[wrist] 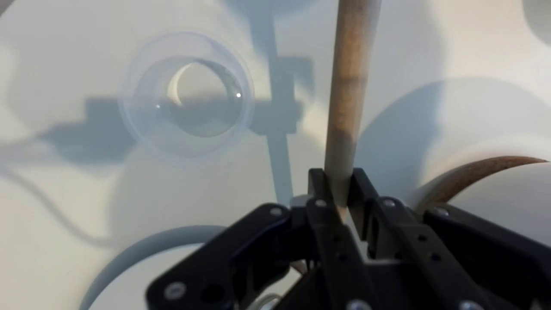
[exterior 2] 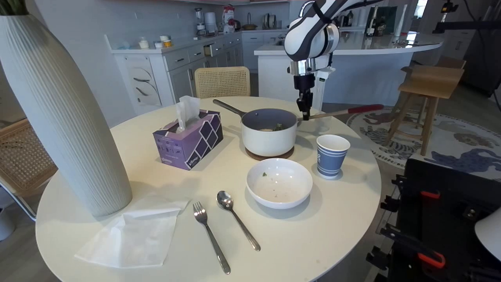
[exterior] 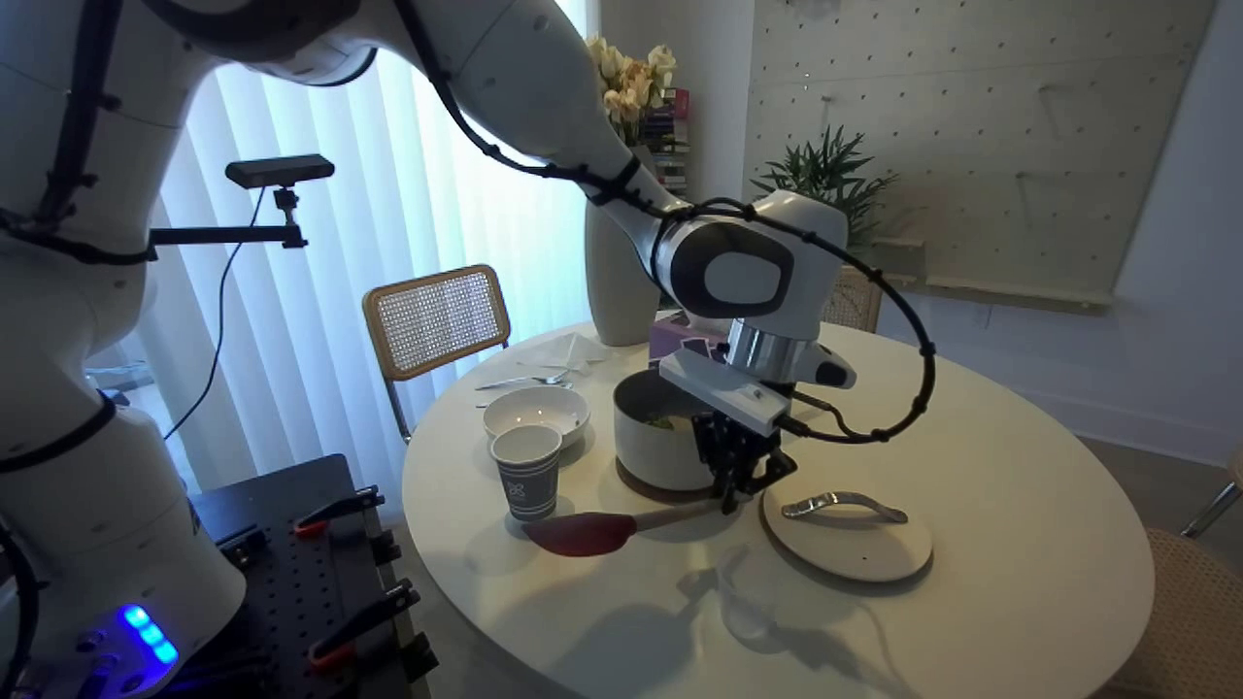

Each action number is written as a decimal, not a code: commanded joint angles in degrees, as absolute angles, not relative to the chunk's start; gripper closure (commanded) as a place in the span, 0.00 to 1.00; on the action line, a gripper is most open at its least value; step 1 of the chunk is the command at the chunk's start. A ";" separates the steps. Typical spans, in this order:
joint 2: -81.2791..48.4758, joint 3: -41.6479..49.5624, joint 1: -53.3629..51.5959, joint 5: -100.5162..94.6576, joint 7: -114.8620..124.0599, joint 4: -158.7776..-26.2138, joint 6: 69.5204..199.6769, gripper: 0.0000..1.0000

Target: Remove the lid from the white pot, pick up the broccoli from the white bowl and place it inside the pot, move the tissue square to the left, pick up the spatula and use it to stir inside the white pot, place the spatula on the table, place the white lid on top of the pot

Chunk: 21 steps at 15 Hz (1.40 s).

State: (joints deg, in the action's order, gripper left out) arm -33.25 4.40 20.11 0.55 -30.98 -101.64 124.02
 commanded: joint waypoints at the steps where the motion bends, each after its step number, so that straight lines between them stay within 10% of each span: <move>1: -32.07 5.23 19.11 -0.76 -28.54 -100.15 121.25 0.96; 21: -14.53 5.88 13.61 1.02 -13.12 -103.57 149.58 0.96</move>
